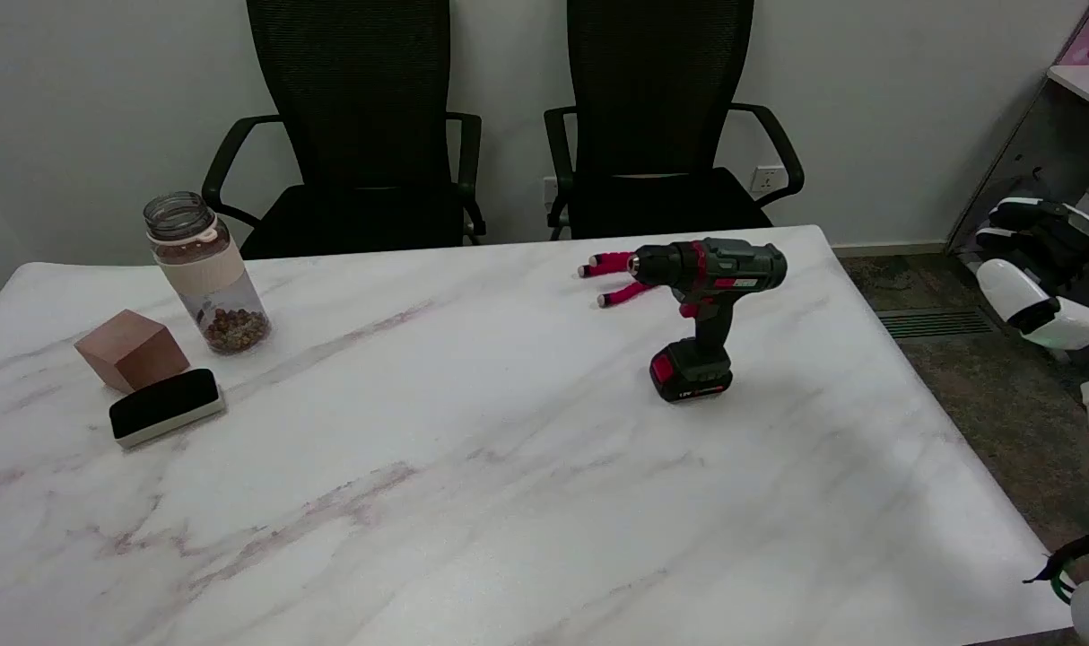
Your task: Pick up the power screwdriver.
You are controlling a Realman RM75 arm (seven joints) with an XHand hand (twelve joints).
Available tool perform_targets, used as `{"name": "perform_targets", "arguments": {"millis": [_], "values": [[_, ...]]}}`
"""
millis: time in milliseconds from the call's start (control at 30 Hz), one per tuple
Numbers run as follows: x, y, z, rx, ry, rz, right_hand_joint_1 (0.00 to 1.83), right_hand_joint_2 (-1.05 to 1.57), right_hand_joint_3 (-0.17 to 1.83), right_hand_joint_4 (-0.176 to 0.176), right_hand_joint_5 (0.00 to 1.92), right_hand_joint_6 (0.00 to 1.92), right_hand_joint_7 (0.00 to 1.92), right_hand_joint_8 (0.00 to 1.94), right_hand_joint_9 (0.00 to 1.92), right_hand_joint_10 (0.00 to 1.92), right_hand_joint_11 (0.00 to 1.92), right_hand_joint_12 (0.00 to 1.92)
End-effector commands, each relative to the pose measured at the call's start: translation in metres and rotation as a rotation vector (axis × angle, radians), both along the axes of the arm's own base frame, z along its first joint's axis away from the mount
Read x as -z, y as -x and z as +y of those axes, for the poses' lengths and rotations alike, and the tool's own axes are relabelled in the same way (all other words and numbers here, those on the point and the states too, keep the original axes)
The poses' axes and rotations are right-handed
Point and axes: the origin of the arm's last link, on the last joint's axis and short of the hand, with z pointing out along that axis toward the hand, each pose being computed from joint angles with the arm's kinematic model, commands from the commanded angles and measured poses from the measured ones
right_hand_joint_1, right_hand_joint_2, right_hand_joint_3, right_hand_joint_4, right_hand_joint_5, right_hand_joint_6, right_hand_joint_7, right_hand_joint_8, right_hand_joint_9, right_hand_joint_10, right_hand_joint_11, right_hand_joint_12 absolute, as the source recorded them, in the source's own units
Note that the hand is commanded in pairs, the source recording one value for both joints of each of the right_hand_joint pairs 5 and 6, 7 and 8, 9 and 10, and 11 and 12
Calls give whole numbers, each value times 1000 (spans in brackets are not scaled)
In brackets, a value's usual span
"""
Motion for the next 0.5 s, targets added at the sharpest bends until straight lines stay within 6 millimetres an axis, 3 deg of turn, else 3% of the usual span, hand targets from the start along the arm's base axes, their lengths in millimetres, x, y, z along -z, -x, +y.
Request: {"name": "perform_targets", "arguments": {"millis": [33, 500], "values": [[-12, -3, 4, 28, 10, 38, 1036, 221, 983, -176, 642, 642, 642, 642, 434, 434, 663, 663], [10, 10, -31, 145, -135, -26, 1031, 132, 1013, -175, 607, 607, 607, 607, 418, 418, 645, 645]]}}
